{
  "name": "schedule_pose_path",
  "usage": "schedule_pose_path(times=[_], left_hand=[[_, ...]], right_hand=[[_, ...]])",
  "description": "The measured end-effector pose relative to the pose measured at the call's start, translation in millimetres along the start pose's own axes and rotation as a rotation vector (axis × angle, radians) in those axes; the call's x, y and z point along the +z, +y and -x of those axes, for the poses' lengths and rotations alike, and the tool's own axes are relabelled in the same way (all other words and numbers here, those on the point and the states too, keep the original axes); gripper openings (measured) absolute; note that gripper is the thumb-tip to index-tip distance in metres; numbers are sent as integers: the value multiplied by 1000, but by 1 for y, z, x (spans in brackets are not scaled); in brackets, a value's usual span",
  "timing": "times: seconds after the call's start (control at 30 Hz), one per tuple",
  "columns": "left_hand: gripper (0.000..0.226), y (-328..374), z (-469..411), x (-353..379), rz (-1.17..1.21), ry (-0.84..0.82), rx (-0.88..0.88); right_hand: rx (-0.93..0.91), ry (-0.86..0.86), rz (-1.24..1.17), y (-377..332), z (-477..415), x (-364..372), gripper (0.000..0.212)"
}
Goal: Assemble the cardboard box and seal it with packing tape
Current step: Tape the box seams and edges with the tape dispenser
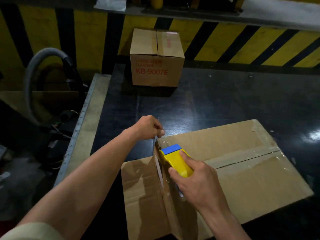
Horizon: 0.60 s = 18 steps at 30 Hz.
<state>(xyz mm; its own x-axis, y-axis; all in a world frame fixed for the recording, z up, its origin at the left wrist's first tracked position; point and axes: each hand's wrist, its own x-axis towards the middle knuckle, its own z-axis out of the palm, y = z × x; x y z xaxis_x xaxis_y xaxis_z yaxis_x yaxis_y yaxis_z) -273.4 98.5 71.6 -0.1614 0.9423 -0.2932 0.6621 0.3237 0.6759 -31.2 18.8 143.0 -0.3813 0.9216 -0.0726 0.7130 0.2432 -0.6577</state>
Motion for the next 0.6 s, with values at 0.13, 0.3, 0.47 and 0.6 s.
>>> schedule_pose_path(times=[0.13,0.3,0.47,0.6], left_hand=[[8,-3,-2,4,20,-7,-3],[8,-3,-2,4,27,-34,-9],[10,2,-5,2,58,-46,4],[8,0,-9,4,34,-97,8]], right_hand=[[5,-13,14,-5,0,-2,64],[4,-24,46,-10,-1,-3,66],[37,-41,39,-11,-3,-6,65],[54,-49,26,-11,-3,-11,65]])
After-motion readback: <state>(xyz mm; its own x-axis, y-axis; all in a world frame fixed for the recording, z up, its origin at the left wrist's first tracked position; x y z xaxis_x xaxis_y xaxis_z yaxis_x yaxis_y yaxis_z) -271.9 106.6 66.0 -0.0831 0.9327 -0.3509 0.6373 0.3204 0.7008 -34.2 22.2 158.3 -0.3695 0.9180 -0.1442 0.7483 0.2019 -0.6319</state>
